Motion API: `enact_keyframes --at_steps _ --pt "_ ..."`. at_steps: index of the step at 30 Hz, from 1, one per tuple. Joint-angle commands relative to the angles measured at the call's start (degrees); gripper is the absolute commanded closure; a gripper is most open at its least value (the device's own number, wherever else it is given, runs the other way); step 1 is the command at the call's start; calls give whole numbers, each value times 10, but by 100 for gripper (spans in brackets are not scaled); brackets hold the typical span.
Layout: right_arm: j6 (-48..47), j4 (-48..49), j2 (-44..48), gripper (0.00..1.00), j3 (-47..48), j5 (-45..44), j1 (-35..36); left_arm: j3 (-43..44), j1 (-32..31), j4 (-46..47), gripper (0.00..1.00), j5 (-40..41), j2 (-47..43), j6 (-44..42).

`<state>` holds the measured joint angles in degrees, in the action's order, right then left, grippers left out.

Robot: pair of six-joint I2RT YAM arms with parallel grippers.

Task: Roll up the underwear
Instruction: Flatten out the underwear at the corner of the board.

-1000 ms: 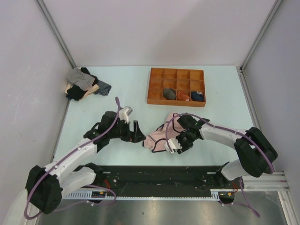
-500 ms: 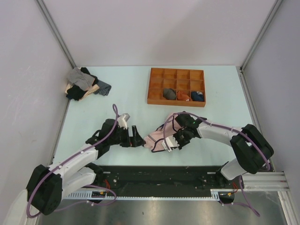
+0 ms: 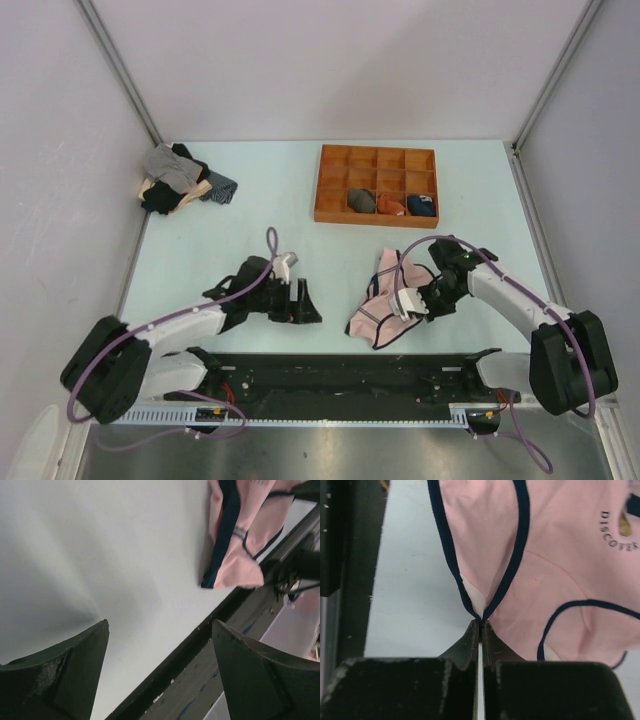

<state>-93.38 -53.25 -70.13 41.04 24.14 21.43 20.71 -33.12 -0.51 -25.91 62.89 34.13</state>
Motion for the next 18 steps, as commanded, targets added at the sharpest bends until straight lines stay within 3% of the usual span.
enact_keyframes --at_steps 1,8,14,17,18 --pt "-31 -27 -19 100 -16 9 -34 57 -74 30 12 -12 78 6" --pt "-23 -9 -40 100 -17 23 -51 122 -192 77 14 24 207 44" --pt "-23 -5 -38 100 -17 37 -60 181 -222 37 24 96 290 65" --pt "-24 -2 -37 100 -18 42 -65 200 -236 19 39 105 322 55" --pt "-24 -1 -37 100 -18 44 -66 203 -239 17 55 104 328 52"
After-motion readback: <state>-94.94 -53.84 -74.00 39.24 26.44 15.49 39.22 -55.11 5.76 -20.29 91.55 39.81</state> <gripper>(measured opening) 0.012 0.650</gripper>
